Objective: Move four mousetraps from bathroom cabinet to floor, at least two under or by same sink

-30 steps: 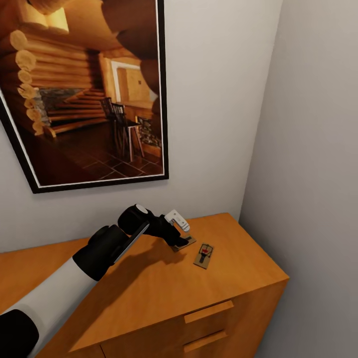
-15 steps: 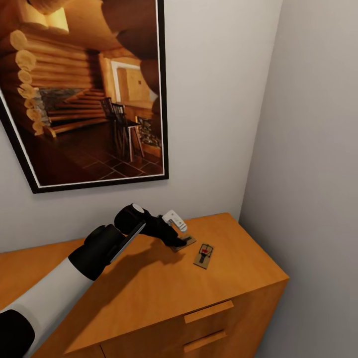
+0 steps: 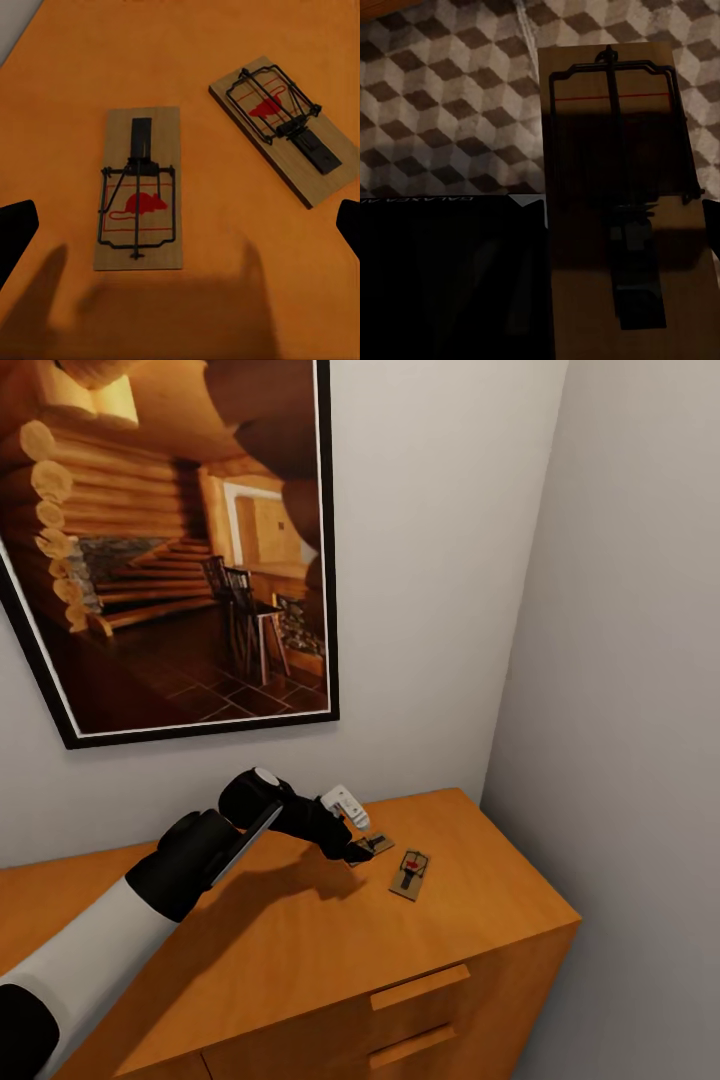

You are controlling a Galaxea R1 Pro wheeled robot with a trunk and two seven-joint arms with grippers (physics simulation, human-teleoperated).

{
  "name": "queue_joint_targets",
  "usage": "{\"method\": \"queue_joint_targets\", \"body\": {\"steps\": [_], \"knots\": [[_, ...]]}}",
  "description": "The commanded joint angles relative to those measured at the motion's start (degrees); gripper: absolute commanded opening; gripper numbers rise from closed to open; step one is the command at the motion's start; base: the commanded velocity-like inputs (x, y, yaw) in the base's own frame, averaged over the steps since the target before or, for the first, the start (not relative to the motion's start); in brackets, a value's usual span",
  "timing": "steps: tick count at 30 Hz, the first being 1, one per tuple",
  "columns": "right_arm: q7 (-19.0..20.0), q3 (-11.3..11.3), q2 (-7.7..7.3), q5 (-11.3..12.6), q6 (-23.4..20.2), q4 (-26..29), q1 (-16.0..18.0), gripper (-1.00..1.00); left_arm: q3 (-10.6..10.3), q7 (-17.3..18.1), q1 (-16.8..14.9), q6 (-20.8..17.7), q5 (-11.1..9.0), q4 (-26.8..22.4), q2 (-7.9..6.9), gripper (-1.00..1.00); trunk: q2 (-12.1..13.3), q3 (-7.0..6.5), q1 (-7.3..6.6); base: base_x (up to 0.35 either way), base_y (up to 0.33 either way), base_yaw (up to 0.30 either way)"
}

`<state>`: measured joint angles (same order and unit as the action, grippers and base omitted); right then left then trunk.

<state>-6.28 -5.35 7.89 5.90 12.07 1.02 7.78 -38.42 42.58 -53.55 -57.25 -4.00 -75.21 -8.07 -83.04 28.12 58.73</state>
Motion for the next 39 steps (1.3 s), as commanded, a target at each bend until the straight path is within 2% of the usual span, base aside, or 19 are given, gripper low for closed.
{"method": "queue_joint_targets", "body": {"steps": [1, 28, 39], "knots": [[0.0, -0.5, 0.02, 0.7, 0.2, -0.1, 0.0, -1.0, -0.1, -0.2, -0.1, -0.4, -0.4, -0.1, -0.06, 1.0, 0.0, 0.06, 0.0, 0.0, 0.0, 0.0], [0.0, -0.5, 0.02, 0.7, 0.2, -0.1, 0.0, -1.0, 0.7, -0.1, -0.1, -0.4, -0.3, -0.1, -0.26, 1.0, 0.0, 0.22, 0.0, 0.0, 0.0, 0.0], [0.0, -0.5, 0.02, 0.7, 0.2, -0.1, 0.0, -1.0, 1.6, -0.1, -0.1, -0.3, -0.2, -0.1, -1.11, 1.0, 0.0, 0.65, 0.0, 0.0, 0.0, 0.0]]}}
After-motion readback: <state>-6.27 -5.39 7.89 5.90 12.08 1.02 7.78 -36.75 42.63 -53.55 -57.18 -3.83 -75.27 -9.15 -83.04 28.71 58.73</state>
